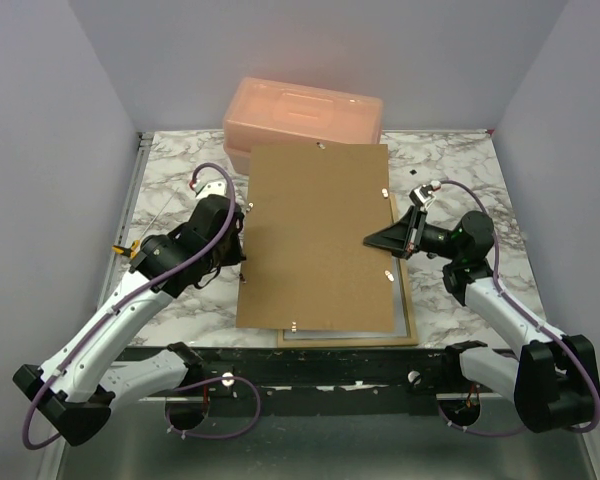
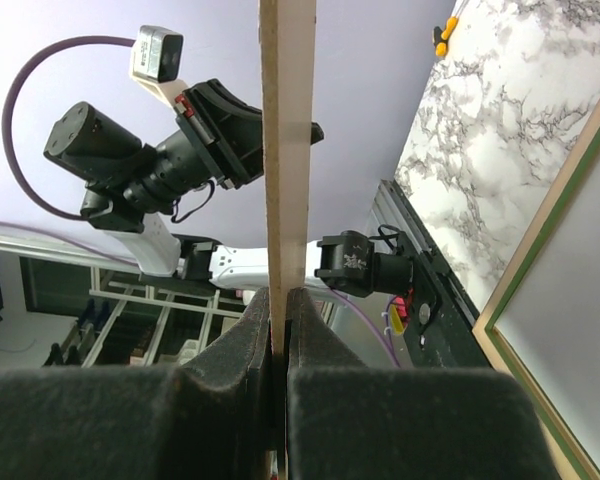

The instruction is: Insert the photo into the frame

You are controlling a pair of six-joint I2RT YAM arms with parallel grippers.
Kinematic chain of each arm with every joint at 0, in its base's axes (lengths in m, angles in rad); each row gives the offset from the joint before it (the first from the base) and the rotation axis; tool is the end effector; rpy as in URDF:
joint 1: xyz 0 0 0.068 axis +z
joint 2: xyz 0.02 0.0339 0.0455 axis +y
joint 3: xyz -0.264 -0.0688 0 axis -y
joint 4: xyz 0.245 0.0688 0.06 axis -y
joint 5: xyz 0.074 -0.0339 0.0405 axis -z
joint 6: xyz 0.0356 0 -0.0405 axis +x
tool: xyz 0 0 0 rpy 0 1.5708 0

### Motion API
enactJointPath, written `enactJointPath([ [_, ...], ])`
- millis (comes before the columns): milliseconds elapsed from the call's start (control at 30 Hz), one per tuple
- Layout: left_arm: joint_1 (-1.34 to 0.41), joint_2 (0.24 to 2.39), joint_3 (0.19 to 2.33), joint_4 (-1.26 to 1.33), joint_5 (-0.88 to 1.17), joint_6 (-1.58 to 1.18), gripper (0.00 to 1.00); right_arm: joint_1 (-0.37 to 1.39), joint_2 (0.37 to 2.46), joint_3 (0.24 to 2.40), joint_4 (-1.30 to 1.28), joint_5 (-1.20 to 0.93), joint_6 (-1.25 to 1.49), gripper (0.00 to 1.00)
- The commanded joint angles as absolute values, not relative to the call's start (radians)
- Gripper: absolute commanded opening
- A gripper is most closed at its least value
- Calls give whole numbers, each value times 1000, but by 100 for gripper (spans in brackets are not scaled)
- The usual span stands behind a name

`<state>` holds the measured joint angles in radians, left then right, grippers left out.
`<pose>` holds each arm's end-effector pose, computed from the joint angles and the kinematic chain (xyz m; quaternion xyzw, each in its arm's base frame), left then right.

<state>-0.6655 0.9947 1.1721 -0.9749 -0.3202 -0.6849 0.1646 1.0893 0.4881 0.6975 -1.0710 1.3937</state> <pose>0.1501 -0.1036 0.3600 -0.0690 0.9137 -0.1174 0.3829 0.2162 0.0676 0.2671 0.0247 0.6902 0.6915 0.2120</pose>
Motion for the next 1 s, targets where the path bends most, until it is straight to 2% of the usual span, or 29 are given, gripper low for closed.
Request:
enactJointPath([
  [0,-671,977,1208,-1005,-369,-678,7,172,1065,475,732,-1067,1394,1],
  [100,-671,931,1234,-1063,-429,-693,7,172,1067,472,738,-1060,1400,0],
  [200,-671,864,1248,-1067,-398,-667,7,172,1070,471,736,-1051,1403,0],
  [467,-692,727,1205,-952,14,-481,7,172,1090,475,710,-1016,1404,0],
  [633,-729,673,1153,-907,241,-394,2,171,1108,476,702,-1004,1402,1],
  [800,-774,678,1107,-918,383,-340,0,171,1122,482,692,-996,1398,0],
  [967,-880,707,1042,-902,389,-343,0,172,1130,492,672,-988,1389,0],
])
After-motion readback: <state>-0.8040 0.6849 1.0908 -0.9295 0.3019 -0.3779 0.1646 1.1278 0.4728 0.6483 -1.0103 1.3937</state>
